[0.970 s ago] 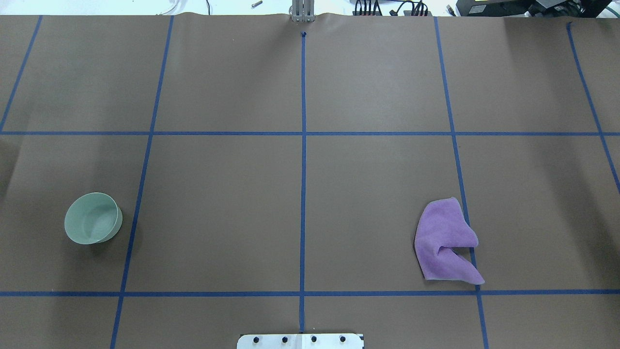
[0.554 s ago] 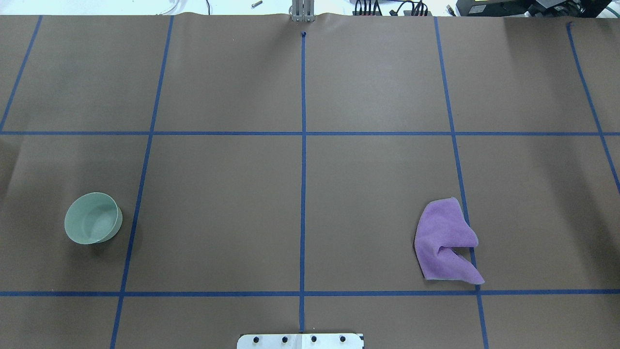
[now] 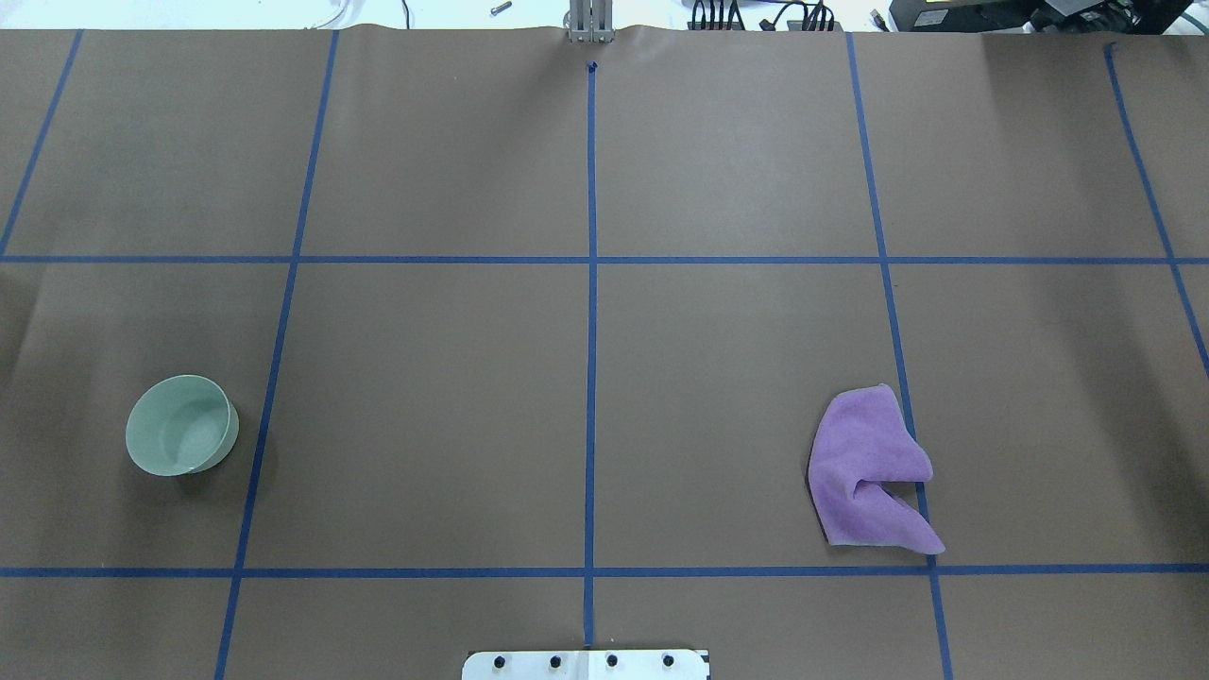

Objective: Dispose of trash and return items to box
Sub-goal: 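Lift the yellow cup with the left gripper and drop it into the clear bin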

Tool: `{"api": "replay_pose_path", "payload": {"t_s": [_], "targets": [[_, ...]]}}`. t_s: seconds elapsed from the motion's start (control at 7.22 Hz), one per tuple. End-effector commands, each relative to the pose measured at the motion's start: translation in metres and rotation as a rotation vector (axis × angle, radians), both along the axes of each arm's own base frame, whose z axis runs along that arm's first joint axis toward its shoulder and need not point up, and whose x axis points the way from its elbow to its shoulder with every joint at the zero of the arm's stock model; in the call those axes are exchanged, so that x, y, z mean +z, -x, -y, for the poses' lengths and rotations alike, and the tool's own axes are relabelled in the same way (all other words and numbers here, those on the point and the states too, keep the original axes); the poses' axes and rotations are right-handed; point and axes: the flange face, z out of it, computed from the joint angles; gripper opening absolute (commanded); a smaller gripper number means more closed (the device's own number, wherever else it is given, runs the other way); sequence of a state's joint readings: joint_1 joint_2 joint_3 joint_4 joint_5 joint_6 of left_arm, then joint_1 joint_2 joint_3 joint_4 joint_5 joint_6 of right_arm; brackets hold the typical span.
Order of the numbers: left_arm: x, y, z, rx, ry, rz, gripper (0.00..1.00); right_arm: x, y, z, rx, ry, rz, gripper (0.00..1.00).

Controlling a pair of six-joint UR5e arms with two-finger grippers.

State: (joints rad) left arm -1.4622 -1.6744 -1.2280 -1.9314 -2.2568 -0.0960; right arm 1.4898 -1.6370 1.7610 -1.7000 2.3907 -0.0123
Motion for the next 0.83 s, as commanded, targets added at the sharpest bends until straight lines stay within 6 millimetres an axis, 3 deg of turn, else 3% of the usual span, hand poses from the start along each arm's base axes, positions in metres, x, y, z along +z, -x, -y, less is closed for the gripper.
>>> {"api": "replay_pose_path", "payload": {"t_s": [0.0,0.14,0.28,0.42,0.55,0.69], "targets": [[-0.021,-0.003,0.007,0.001,-0.027,-0.021,0.8,0.001,0.0,-0.001,0.0,0.001,0.001,1.0],[-0.049,-0.006,0.014,0.005,-0.027,-0.055,0.83,0.0,-0.001,0.0,0.002,0.001,0.001,1.0],[-0.108,-0.007,0.026,0.003,0.0,-0.052,0.84,0.0,0.0,0.0,0.001,0.0,0.004,1.0],[-0.169,-0.014,0.023,-0.006,0.032,-0.053,0.87,0.001,0.0,-0.001,0.001,0.003,0.004,1.0],[-0.221,-0.066,0.01,-0.03,0.054,-0.066,0.87,0.001,0.0,0.0,0.0,0.003,0.005,1.0],[-0.257,-0.116,-0.007,-0.024,0.063,-0.085,0.87,0.0,0.0,0.0,0.0,0.001,0.005,1.0]]}}
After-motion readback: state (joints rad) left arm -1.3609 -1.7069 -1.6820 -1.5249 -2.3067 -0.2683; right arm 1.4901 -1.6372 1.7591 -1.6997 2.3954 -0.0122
